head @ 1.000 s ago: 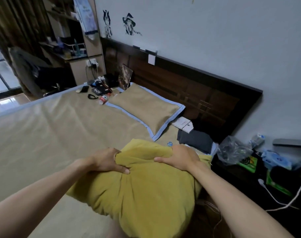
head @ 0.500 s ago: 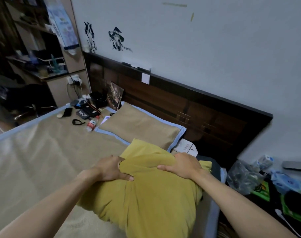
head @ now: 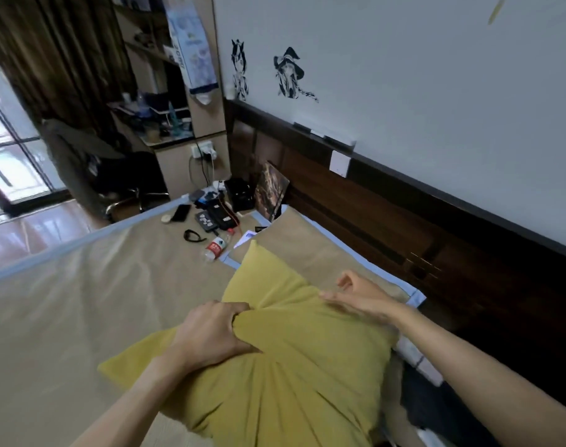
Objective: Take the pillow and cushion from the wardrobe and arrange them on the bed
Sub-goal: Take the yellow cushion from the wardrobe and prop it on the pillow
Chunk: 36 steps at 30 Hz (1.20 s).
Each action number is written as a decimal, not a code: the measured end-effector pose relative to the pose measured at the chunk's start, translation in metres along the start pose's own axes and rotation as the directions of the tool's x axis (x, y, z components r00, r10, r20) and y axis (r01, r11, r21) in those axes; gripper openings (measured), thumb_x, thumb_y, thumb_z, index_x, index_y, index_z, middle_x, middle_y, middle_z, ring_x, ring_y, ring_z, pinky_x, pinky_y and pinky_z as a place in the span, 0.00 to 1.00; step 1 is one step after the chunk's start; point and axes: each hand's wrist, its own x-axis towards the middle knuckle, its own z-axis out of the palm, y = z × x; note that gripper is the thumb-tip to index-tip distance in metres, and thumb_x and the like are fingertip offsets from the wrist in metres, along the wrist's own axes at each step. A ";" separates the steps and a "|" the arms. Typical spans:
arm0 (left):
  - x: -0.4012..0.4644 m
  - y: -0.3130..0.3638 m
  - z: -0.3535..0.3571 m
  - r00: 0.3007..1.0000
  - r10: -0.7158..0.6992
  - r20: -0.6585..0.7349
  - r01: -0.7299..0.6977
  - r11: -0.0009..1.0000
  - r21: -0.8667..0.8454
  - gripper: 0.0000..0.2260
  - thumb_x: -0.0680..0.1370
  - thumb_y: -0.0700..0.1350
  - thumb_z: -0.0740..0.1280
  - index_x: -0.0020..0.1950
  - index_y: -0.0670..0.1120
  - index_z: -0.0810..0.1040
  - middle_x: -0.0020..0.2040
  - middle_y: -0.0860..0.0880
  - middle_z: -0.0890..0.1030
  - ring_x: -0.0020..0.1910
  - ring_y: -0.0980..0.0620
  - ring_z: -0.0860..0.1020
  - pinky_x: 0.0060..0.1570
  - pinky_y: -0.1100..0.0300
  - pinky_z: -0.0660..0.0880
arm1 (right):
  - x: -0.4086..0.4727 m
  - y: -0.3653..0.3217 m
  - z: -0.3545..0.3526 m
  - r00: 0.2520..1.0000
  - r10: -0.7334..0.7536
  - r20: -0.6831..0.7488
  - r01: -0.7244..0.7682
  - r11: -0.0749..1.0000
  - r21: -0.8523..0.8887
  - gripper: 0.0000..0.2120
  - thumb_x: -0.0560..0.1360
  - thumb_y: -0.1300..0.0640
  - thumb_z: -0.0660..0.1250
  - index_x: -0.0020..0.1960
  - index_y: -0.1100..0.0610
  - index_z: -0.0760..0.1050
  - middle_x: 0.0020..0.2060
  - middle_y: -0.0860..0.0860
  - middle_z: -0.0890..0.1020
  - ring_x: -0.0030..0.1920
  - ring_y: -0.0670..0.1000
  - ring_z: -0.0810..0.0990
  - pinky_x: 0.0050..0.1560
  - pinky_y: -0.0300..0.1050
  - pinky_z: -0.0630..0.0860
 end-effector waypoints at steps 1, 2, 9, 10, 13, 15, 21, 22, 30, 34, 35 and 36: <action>0.018 0.005 -0.001 1.000 -0.001 0.005 0.001 1.000 0.014 0.19 0.62 0.77 0.67 0.39 0.65 0.73 0.30 0.63 0.75 0.39 0.57 0.79 0.36 0.56 0.72 | 0.032 0.000 -0.006 0.999 0.012 0.040 -0.014 0.998 0.062 0.47 0.62 0.21 0.69 0.70 0.51 0.68 0.64 0.48 0.75 0.62 0.50 0.75 0.59 0.47 0.73; 0.035 0.009 -0.001 1.000 -0.008 0.015 0.008 1.000 0.031 0.15 0.63 0.75 0.67 0.38 0.68 0.71 0.29 0.65 0.73 0.40 0.56 0.79 0.36 0.56 0.71 | 0.062 0.002 -0.006 0.994 0.027 0.110 -0.037 0.994 0.098 0.47 0.67 0.25 0.69 0.76 0.52 0.64 0.70 0.49 0.72 0.68 0.52 0.73 0.68 0.51 0.70; 0.114 -0.003 0.017 0.995 -0.096 -0.035 0.099 0.990 0.101 0.17 0.64 0.70 0.71 0.39 0.59 0.75 0.31 0.61 0.77 0.33 0.60 0.78 0.30 0.66 0.72 | 0.187 0.049 0.016 0.897 0.067 0.437 -0.173 0.963 0.206 0.26 0.66 0.28 0.74 0.52 0.46 0.75 0.48 0.33 0.80 0.42 0.31 0.79 0.40 0.25 0.71; 0.119 -0.007 0.020 0.994 -0.105 -0.035 0.109 0.983 0.150 0.18 0.63 0.71 0.70 0.39 0.59 0.77 0.31 0.61 0.78 0.32 0.60 0.79 0.30 0.71 0.68 | 0.189 0.054 0.015 0.900 0.054 0.432 -0.173 0.955 0.241 0.24 0.66 0.29 0.75 0.49 0.45 0.73 0.44 0.31 0.79 0.41 0.31 0.79 0.37 0.25 0.71; 0.136 -0.021 0.033 0.992 -0.129 0.009 0.121 0.952 0.282 0.23 0.63 0.73 0.66 0.43 0.56 0.82 0.34 0.60 0.81 0.33 0.55 0.82 0.32 0.72 0.65 | 0.195 0.065 -0.009 0.948 0.028 0.317 -0.138 0.933 0.331 0.31 0.63 0.29 0.77 0.58 0.44 0.75 0.51 0.39 0.82 0.50 0.41 0.80 0.46 0.34 0.75; 0.157 -0.026 0.045 0.993 -0.111 0.038 0.092 0.940 0.329 0.24 0.64 0.73 0.65 0.44 0.55 0.81 0.36 0.58 0.82 0.34 0.53 0.83 0.29 0.63 0.71 | 0.200 0.059 -0.047 0.975 -0.028 0.223 -0.056 0.930 0.362 0.25 0.63 0.32 0.79 0.51 0.46 0.83 0.47 0.44 0.88 0.48 0.44 0.85 0.46 0.37 0.80; 0.277 -0.011 0.059 0.999 0.008 0.032 -0.018 0.941 0.337 0.26 0.68 0.67 0.61 0.50 0.46 0.75 0.43 0.46 0.82 0.45 0.42 0.80 0.43 0.49 0.74 | 0.217 -0.004 -0.193 0.952 -0.235 -0.195 0.258 0.961 0.100 0.33 0.57 0.25 0.75 0.46 0.52 0.86 0.44 0.47 0.88 0.48 0.52 0.86 0.55 0.57 0.82; 0.297 -0.005 0.057 1.000 0.013 0.015 -0.017 0.938 0.345 0.27 0.69 0.67 0.61 0.52 0.44 0.74 0.45 0.44 0.81 0.47 0.41 0.79 0.45 0.49 0.72 | 0.217 -0.015 -0.216 0.939 -0.253 -0.232 0.268 0.963 0.036 0.35 0.56 0.23 0.74 0.47 0.51 0.85 0.44 0.47 0.88 0.48 0.52 0.86 0.55 0.57 0.82; 0.357 0.040 0.069 0.992 -0.086 0.096 0.078 0.994 0.080 0.21 0.74 0.59 0.72 0.53 0.49 0.66 0.52 0.47 0.76 0.46 0.46 0.75 0.47 0.49 0.75 | 0.235 -0.033 -0.291 0.812 -0.228 -0.537 0.175 0.973 -0.149 0.30 0.56 0.19 0.69 0.40 0.45 0.78 0.36 0.37 0.79 0.36 0.40 0.76 0.34 0.41 0.69; 0.328 0.026 0.092 0.947 -0.189 0.261 0.187 0.982 0.030 0.19 0.75 0.58 0.71 0.56 0.51 0.66 0.55 0.49 0.75 0.50 0.47 0.77 0.52 0.46 0.78 | 0.283 0.015 -0.274 0.847 -0.155 -0.509 -0.020 0.947 -0.322 0.40 0.63 0.19 0.64 0.56 0.51 0.77 0.48 0.48 0.83 0.48 0.57 0.82 0.48 0.52 0.78; 0.321 0.019 0.097 0.935 -0.218 0.280 0.217 0.976 0.036 0.19 0.76 0.57 0.71 0.57 0.51 0.66 0.55 0.50 0.75 0.50 0.48 0.77 0.52 0.47 0.78 | 0.297 0.032 -0.263 0.872 -0.111 -0.476 -0.080 0.929 -0.362 0.41 0.67 0.21 0.64 0.63 0.54 0.75 0.54 0.52 0.83 0.54 0.60 0.81 0.56 0.56 0.77; 0.314 0.011 0.102 0.925 -0.244 0.291 0.241 0.969 0.046 0.19 0.76 0.56 0.72 0.57 0.50 0.67 0.54 0.50 0.75 0.50 0.48 0.77 0.52 0.48 0.78 | 0.309 0.050 -0.249 0.890 -0.068 -0.451 -0.136 0.904 -0.405 0.40 0.72 0.25 0.64 0.68 0.56 0.71 0.59 0.56 0.82 0.59 0.61 0.80 0.63 0.59 0.73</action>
